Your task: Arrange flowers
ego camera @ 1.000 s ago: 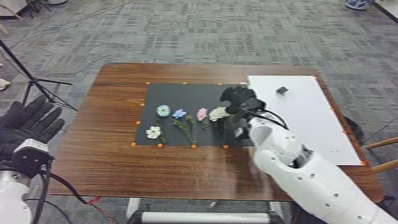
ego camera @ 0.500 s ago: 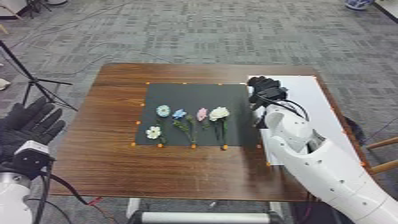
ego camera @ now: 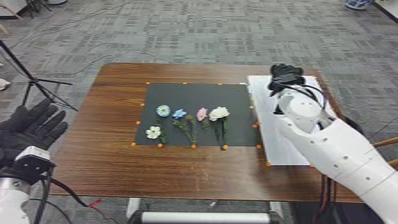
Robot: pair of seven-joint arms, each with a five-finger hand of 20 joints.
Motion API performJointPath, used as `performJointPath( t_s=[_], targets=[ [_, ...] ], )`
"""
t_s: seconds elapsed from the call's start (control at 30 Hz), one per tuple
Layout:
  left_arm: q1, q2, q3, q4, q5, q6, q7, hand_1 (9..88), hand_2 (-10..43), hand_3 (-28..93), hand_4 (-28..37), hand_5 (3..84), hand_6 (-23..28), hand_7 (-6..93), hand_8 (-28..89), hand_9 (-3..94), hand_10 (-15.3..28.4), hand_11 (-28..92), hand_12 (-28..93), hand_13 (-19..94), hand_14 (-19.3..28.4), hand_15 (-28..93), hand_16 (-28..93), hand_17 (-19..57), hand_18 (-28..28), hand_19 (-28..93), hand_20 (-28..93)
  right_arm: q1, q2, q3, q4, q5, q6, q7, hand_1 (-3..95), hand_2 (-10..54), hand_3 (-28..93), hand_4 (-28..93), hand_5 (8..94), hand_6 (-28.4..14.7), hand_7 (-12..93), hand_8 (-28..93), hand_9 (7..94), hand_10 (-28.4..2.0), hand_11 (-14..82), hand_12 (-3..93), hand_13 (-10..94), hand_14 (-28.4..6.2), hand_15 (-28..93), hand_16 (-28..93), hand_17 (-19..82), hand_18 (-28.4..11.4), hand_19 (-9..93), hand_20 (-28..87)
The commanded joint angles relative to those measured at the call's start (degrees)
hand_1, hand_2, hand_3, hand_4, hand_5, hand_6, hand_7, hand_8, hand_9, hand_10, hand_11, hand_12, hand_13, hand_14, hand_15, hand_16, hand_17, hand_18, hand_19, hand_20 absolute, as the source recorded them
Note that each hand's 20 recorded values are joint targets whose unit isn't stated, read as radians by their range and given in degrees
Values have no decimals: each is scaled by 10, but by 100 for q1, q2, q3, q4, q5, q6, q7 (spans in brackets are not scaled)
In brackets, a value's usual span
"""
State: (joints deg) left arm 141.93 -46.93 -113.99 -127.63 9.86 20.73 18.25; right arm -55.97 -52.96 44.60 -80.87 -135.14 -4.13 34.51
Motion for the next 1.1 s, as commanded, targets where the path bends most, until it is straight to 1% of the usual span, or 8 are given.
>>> performJointPath(
  t_s=[0.03,0.27,0.4,0.6,0.7,0.77,0.83,1.1],
  targets=[
    [41,-71,-51,-13,59,-116,-133,280,165,689,-279,383,70,96,-74,317,123,152,128,233,136,264,-10,-24,121,220,123,305,26,-310,460,-207,-273,70,606,-95,679,-283,498,-62,120,-114,462,-141,135,97,588,-92,641,329,289,-249,790,330],
    [32,-72,-59,-19,46,-74,-108,280,166,687,-277,383,70,94,-73,317,121,148,131,231,137,259,-5,-25,122,216,124,460,-25,-649,753,-206,19,-7,611,-95,648,-283,529,-46,128,-115,506,-128,141,100,620,-81,616,342,299,-244,790,329],
    [5,-71,3,-16,-14,-31,-60,277,169,684,-279,383,72,93,-73,317,122,147,132,232,137,259,-4,-25,122,215,125,673,3,-1064,977,-185,47,-101,596,-95,640,-283,596,-15,157,-123,590,-114,154,113,649,-81,604,337,309,-239,792,333],
    [-62,-40,78,3,-26,-18,-53,271,173,688,-282,383,75,91,-71,317,125,148,133,232,137,259,-4,-25,122,215,125,676,-26,-1139,1147,-155,222,6,619,-95,628,-283,628,2,178,-131,630,-104,147,128,670,-67,587,357,316,-233,789,340],
    [-34,-34,59,-3,-114,-9,29,270,173,687,-282,383,76,90,-70,317,126,148,133,232,137,260,-3,-25,122,215,126,696,2,-1239,1226,-270,444,-32,629,-95,630,-283,648,6,191,-113,677,-101,154,175,678,-63,577,386,320,-231,790,350],
    [-6,-1,42,-3,-130,9,44,266,174,688,-282,383,77,90,-70,316,128,148,133,232,137,259,-3,-25,123,215,126,661,30,-1254,1240,-290,538,1,661,-95,630,-283,667,5,205,-50,772,-81,113,352,678,-62,601,421,323,-229,789,369],
    [6,-17,20,-7,-123,-18,21,262,175,689,-283,384,77,90,-70,315,128,147,133,232,137,259,-3,-25,123,215,126,595,51,-1202,1220,-278,567,11,674,-95,642,-282,678,7,214,-34,807,-74,132,417,686,-58,608,438,327,-227,788,379],
    [-22,-12,11,-3,-89,-18,-18,261,173,691,-283,384,78,89,-69,316,128,147,134,232,137,257,-3,-25,123,215,125,235,373,-835,482,-257,935,94,678,-95,667,-282,698,5,221,-10,833,-72,151,468,705,-57,612,457,340,-228,791,385]
  ],
)
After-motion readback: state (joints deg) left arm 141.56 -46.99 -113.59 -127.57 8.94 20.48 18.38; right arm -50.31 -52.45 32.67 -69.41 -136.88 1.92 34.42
